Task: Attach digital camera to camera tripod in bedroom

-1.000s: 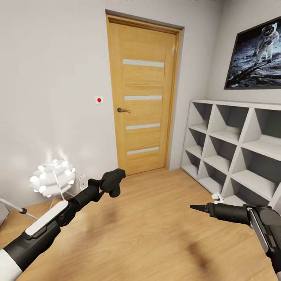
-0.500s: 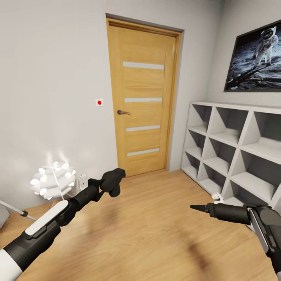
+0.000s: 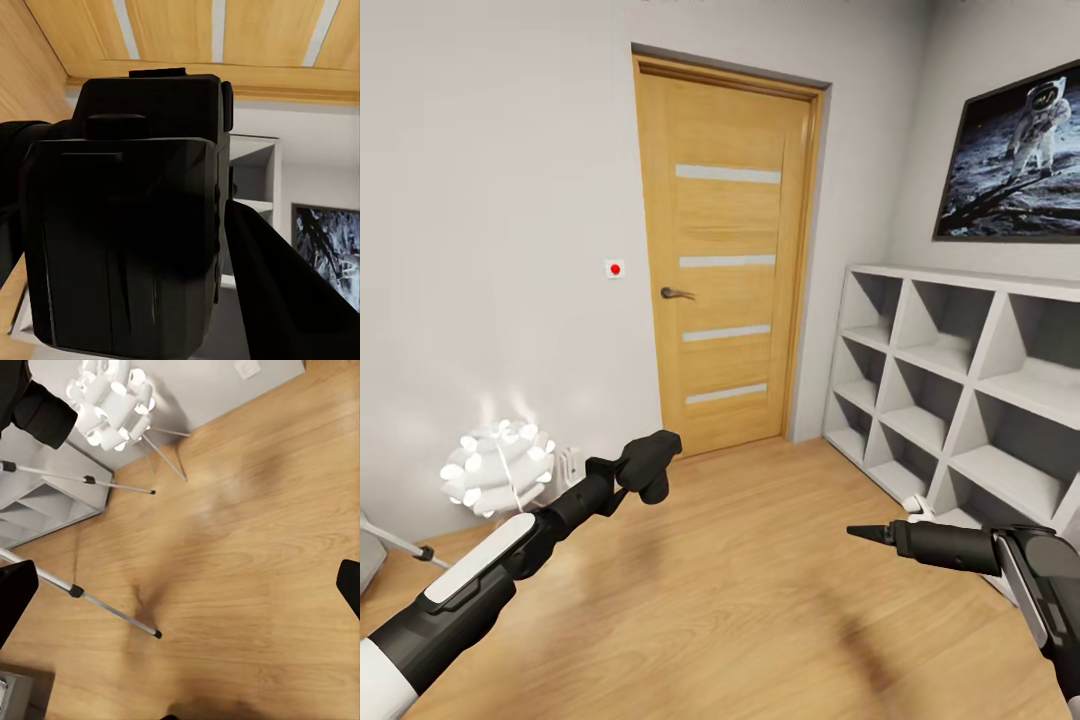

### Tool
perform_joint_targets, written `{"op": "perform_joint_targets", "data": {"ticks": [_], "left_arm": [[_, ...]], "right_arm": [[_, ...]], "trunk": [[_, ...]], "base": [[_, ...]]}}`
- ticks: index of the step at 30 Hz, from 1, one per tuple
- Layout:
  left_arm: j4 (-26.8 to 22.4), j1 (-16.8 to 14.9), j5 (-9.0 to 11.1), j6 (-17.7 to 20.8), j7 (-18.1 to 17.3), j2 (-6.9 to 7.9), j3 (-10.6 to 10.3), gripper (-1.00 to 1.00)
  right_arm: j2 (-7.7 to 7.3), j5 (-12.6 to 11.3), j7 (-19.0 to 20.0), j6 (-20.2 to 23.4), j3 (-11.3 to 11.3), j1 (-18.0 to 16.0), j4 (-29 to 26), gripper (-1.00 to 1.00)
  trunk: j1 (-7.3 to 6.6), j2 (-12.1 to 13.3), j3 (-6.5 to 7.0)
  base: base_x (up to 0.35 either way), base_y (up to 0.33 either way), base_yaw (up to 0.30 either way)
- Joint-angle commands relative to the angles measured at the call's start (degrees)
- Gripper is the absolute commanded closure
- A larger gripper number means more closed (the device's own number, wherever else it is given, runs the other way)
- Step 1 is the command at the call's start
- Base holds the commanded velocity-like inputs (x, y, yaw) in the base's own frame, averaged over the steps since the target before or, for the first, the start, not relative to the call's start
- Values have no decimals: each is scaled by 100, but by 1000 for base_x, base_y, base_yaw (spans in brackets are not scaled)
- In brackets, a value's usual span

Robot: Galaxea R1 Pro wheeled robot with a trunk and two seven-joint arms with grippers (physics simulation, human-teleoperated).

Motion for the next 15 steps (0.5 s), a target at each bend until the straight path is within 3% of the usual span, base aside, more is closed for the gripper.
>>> {"op": "perform_joint_targets", "data": {"ticks": [1,15], "left_arm": [[-8,-7,33,-36,1,7,-13,100],[8,-7,40,-43,-3,0,-10,100]], "right_arm": [[1,-31,-9,47,-2,-4,0,-100],[0,-49,-12,46,8,-4,0,-100]], "trunk": [[-23,38,12],[-330,599,263]], "base": [[0,0,0],[0,0,0]]}}
